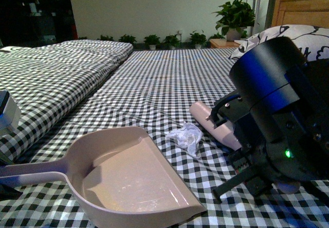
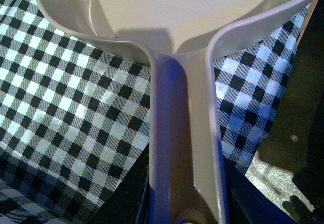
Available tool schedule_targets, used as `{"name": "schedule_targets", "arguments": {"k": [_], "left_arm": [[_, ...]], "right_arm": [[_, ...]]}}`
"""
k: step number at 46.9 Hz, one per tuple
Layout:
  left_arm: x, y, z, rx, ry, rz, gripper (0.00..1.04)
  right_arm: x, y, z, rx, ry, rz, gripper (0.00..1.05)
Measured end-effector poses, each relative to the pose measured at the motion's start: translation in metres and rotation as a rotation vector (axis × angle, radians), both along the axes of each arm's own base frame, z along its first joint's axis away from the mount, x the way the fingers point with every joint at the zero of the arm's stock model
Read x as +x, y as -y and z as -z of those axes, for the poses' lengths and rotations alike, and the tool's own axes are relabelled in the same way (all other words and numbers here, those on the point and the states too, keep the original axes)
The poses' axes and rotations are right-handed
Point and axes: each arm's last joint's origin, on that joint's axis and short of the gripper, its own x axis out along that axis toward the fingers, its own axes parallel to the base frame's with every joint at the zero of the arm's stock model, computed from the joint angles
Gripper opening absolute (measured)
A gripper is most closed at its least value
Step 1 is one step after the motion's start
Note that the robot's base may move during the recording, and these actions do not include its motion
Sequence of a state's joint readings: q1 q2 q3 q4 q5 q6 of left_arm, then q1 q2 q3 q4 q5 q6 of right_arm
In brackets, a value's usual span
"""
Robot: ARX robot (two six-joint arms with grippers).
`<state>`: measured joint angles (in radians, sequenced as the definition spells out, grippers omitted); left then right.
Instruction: Clean up trash
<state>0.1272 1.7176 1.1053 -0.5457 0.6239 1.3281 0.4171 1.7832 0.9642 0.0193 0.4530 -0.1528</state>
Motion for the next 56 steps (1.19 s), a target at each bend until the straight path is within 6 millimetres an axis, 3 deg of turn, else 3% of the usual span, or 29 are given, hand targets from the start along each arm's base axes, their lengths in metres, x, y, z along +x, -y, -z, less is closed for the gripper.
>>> {"name": "schedule_targets", "arguments": {"k": [10,23,32,44,51,56], "left_arm": [[0.0,0.0,0.0,0.0,0.0,0.0,0.28],[0.0,0.0,0.0,0.001,0.001,0.001,0.28],[0.0,0.0,0.0,0.001,0.0,0.002,0.28],[0.0,0.0,0.0,0.001,0.001,0.002,0.28],[0.0,0.0,0.0,0.001,0.001,0.002,0.28],[0.0,0.0,0.0,0.001,0.001,0.002,0.28]], "right_arm": [[-0.014,-0.009,0.005,0.019,-0.046,-0.045,0.19],[-0.046,-0.031,-0.019,0.185,-0.132,-0.175,0.19],[-0.062,-0.036,-0.037,0.264,-0.158,-0.239,0.19],[-0.064,-0.019,-0.059,0.316,-0.107,-0.201,0.19],[-0.053,0.0,-0.066,0.344,-0.059,-0.138,0.19],[-0.038,0.024,-0.071,0.368,0.019,-0.063,0.19]]}}
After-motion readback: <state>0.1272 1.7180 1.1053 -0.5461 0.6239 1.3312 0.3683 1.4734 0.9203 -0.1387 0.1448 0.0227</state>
